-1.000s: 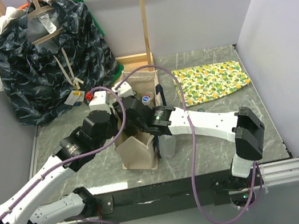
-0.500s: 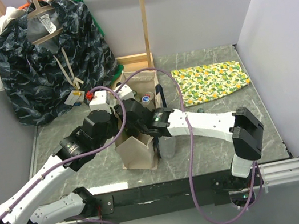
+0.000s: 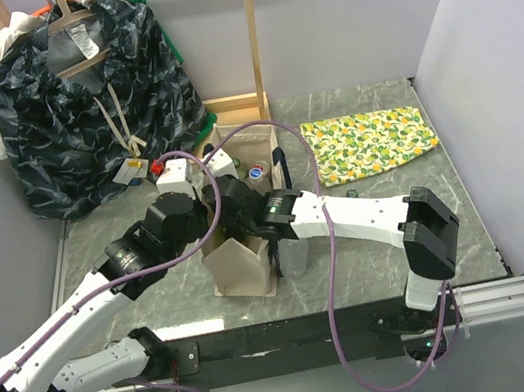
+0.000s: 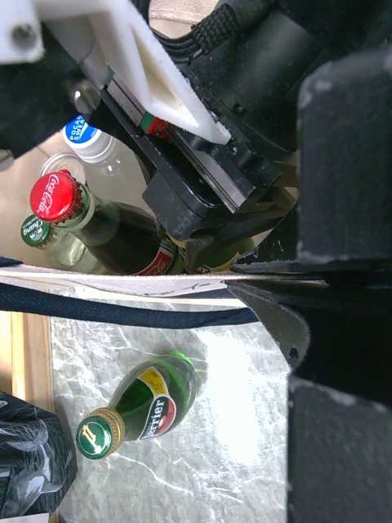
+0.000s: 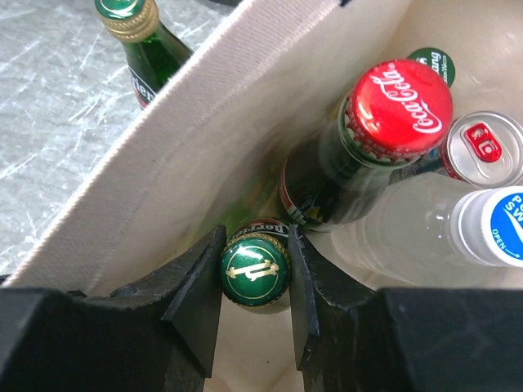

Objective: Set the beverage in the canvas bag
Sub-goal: Place the drink in the canvas bag.

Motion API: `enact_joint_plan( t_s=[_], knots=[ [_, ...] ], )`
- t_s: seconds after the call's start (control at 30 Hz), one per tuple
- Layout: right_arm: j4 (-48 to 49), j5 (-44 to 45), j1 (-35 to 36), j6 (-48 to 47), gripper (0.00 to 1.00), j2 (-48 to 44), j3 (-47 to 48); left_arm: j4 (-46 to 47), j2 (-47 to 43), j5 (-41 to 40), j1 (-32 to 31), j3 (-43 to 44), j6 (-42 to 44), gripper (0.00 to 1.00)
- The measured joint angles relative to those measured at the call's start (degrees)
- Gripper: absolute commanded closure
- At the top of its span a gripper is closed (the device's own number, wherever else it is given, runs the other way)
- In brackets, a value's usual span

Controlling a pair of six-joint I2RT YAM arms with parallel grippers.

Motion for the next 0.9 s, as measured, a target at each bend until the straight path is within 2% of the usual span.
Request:
enact_joint_plan(
  t_s=[0.23,0.53,0.63,0.67,0.77,0.9],
  knots=[
    [-1.03,0.17,0.00,0.74,1.00,0.59,0.09,-0.09,-0.02,0.00,0.00,0.00,0.02,0.87],
    [-1.57,0.63,0.00,1.88,1.00,2.80,1.14,-0.15,-0.09,-0.20,0.00,0.00,0.02,0.85],
    [-1.64,0.66,0.00,1.99,0.91,2.80,1.14,-0.26,-0.24,-0.26,0.00,0.00,0.02,0.84],
    [-1.66,0.66,0.00,2.03,0.82,2.80,1.14,-0.31,-0.33,-0.26,0.00,-0.02,0.02,0.84],
    [-1.70,0.70,0.00,2.14,0.67,2.80,1.14,-0.33,-0.44,-0.31,0.00,-0.02,0.02,0.82],
    [-1.70,0.70,0.00,2.21,0.52,2.80,1.14,-0.33,-0.44,-0.39,0.00,-0.02,0.02,0.81]
  ],
)
